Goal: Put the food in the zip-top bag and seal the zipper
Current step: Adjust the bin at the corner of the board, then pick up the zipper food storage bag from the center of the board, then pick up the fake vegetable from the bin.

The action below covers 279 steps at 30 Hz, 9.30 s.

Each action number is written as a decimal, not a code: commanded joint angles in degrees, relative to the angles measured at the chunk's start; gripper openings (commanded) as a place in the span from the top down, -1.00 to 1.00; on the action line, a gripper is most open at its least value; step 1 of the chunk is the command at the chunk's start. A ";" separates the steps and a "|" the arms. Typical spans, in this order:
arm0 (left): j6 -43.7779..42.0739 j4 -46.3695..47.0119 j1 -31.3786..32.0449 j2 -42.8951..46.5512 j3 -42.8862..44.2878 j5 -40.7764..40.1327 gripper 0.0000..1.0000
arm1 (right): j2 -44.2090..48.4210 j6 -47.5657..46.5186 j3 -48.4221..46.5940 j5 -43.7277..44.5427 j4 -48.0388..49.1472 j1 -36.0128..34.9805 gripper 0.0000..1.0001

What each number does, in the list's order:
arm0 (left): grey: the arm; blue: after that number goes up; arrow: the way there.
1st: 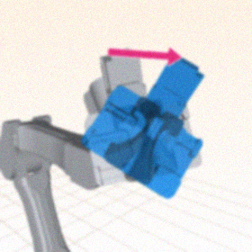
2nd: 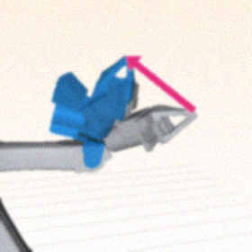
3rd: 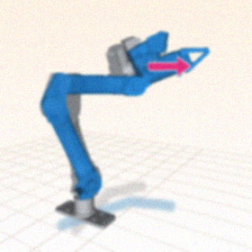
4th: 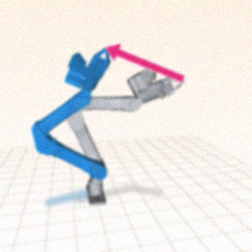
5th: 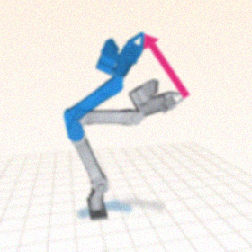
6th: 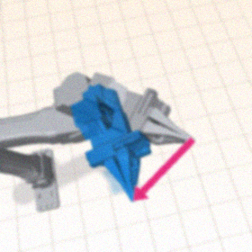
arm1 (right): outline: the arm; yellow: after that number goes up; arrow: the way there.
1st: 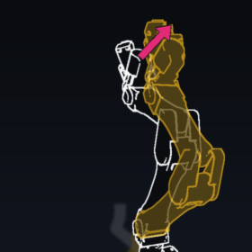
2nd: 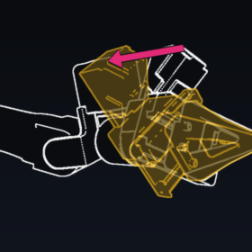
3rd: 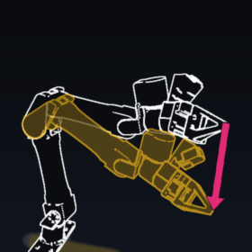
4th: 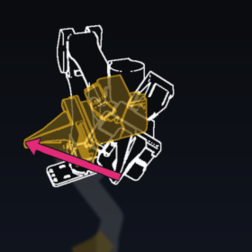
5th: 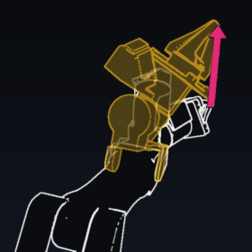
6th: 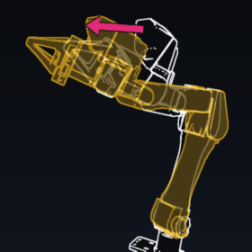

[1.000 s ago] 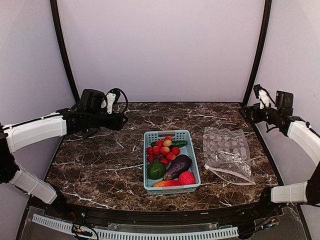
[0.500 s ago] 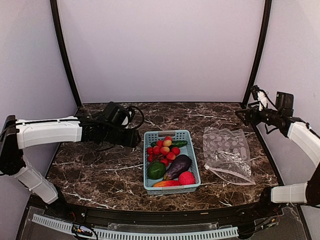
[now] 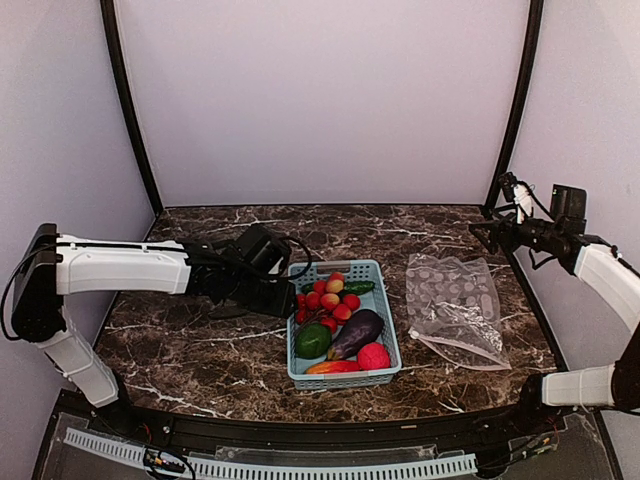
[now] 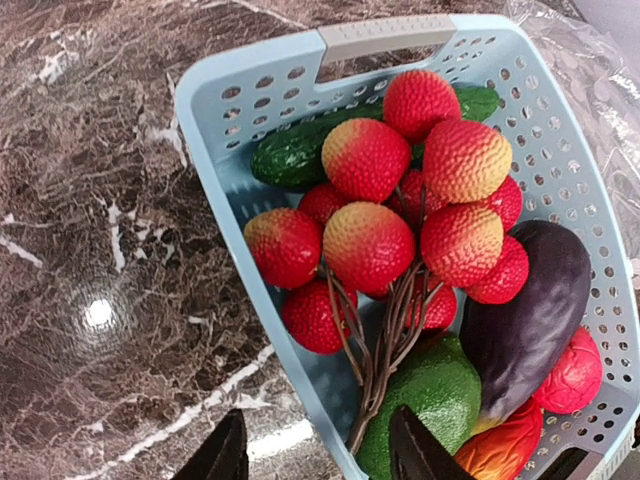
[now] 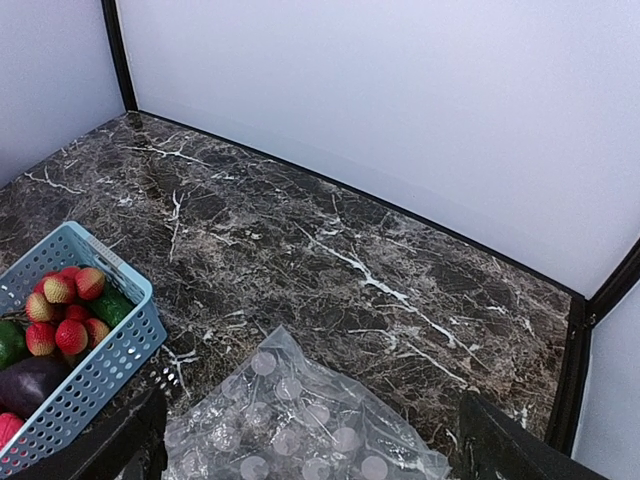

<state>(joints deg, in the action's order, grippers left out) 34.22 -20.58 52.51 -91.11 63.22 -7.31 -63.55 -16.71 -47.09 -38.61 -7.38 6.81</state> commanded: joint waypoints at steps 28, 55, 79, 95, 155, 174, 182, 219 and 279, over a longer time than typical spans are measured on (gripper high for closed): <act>4.37 -4.88 1.51 -8.62 5.24 -4.42 0.81 | -0.43 -1.44 0.42 -1.75 -0.93 0.35 -0.92; -7.93 -4.03 -27.74 1.82 -3.86 -2.51 0.99 | -1.42 -1.67 0.27 -2.16 -1.59 0.31 -0.92; -15.56 -6.94 -30.36 10.80 1.75 -1.56 -0.08 | 9.47 -25.08 -2.75 -0.76 -29.71 -1.62 -0.64; -17.45 6.21 -15.23 10.98 0.75 -4.05 -0.15 | 17.51 -39.44 11.38 20.46 -46.13 -24.72 -0.38; -15.04 5.17 -10.15 19.01 -6.69 -5.04 -0.34 | -24.52 -7.09 -25.32 36.86 -19.94 -29.13 1.00; -22.08 -9.62 -17.88 12.42 -0.60 -0.56 -0.43 | -23.54 -2.36 -16.37 14.06 -16.95 -28.73 1.00; -27.47 -6.90 -17.88 7.47 -0.41 15.93 -0.30 | -23.29 -2.34 -15.56 12.61 -16.30 -27.99 1.00; -43.52 -17.75 -17.88 -17.21 17.55 15.22 -0.24 | -22.28 -3.84 -13.39 11.45 -15.65 -27.55 1.00; -8.31 24.13 -4.55 8.36 6.72 34.68 0.11 | -28.60 3.87 -32.34 19.28 -26.26 -30.49 1.00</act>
<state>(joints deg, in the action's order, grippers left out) 18.02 -11.09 44.66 -79.05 70.85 20.75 -89.23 -16.05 -76.53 -21.43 -29.91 -22.28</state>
